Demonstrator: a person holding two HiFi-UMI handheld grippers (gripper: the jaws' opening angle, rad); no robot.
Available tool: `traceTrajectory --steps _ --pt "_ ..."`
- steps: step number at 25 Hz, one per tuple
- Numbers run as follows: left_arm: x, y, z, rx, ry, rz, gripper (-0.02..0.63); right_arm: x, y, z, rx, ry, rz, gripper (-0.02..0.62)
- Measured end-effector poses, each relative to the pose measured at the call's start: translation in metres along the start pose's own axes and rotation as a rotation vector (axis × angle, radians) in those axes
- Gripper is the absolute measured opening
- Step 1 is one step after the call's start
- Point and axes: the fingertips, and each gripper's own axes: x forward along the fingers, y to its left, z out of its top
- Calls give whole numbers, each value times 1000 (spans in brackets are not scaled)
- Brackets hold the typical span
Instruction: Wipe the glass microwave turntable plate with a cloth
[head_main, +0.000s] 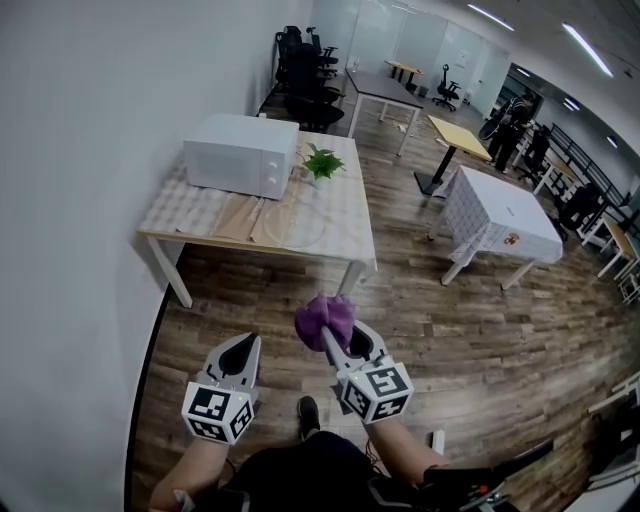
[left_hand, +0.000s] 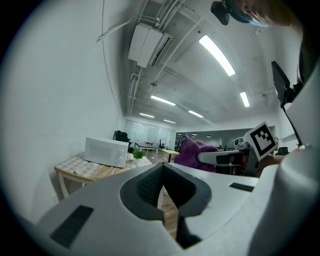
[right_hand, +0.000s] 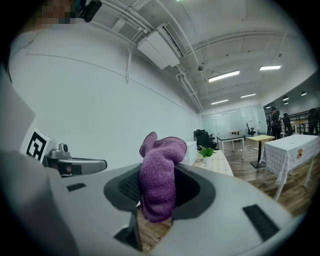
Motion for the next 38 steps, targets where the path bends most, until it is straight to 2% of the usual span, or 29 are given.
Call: traceTrajectory --steps 20,25,32,38 --pt "133 40 18 -9 39 79 3 103 -104 28 19 -3 68 144" --pt "163 33 22 -24 38 76 3 116 -130 32 14 -1 92 144" --pt "208 26 21 -1 62 85 2 135 -170 29 26 8 107 144" --pt "232 24 16 16 76 104 2 144 -186 30 -2 -1 161 144"
